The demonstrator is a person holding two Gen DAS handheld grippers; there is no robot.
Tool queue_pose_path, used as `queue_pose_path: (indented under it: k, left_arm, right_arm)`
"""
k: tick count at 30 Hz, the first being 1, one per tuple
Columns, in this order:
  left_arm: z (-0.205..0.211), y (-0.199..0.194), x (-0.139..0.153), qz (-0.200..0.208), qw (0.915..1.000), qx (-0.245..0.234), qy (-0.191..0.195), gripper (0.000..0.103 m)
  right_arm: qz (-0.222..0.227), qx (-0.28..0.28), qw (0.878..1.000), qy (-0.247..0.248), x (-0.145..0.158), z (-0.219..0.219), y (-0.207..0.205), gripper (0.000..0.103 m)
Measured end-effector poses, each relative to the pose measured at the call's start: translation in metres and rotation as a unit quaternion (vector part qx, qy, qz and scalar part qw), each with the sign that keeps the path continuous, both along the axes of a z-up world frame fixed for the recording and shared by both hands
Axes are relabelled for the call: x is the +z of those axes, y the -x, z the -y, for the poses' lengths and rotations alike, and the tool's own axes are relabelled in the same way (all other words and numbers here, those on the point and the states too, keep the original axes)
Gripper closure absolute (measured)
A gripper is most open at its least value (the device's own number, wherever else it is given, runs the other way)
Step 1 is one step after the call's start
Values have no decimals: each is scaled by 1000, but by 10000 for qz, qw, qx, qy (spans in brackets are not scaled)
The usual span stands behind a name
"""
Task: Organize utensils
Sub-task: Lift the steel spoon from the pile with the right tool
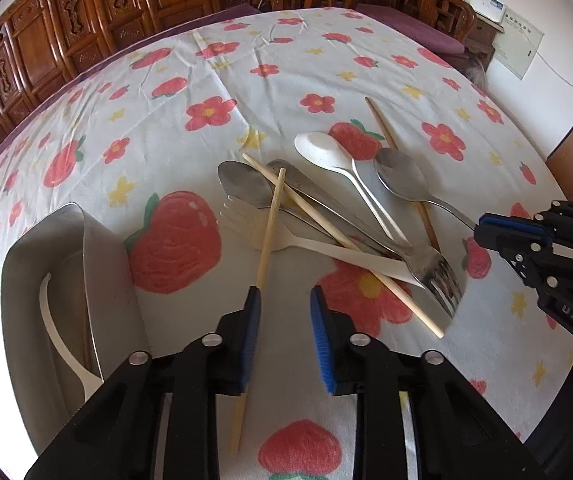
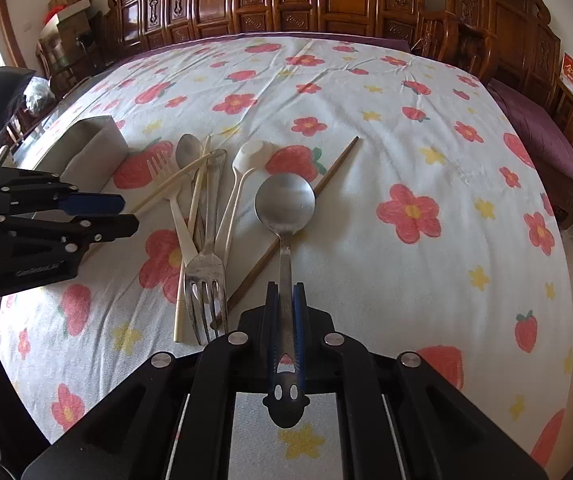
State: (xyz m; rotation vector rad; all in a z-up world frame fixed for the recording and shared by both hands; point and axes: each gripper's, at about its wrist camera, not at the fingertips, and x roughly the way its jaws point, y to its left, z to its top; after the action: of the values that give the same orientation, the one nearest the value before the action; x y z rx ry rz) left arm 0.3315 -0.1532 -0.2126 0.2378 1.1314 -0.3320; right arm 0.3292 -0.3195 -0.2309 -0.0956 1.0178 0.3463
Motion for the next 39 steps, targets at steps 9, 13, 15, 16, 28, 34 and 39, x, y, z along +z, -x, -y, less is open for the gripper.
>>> queue_pose_path:
  k: [9,13,15,16,28,34,39]
  left_arm:
    - [-1,-10,-8,-16,9998,116,-180,90]
    - [-5,-11,-8,0,9997,144,-193,96]
    - [-6,-12,-9,-7,9997,166,-176,98]
    - [-7,-12,-9,-20,9997,174,-175,98]
    - [-9,-9,-14,-48,9996,153,-212,96]
    - [-10,-1,-10,77,9998,17,-207,99]
    - [-17,5,9,280,9996,89,-26,99]
  right_arm:
    - [157,47,9998,-124,17,-1,2,94]
    - [204,63,9996,-176,24,-2,2,94]
    - [236,64,9995,-189,27,-2,2,94]
    - [247,64,9995,-198,28,-1,2,94]
    - [347,108,9990,-258,38,-4,4,94]
    - [396,182,9987,-281,42,-10,7,94]
    - [445,252,9982,-299,48,-16,9,94]
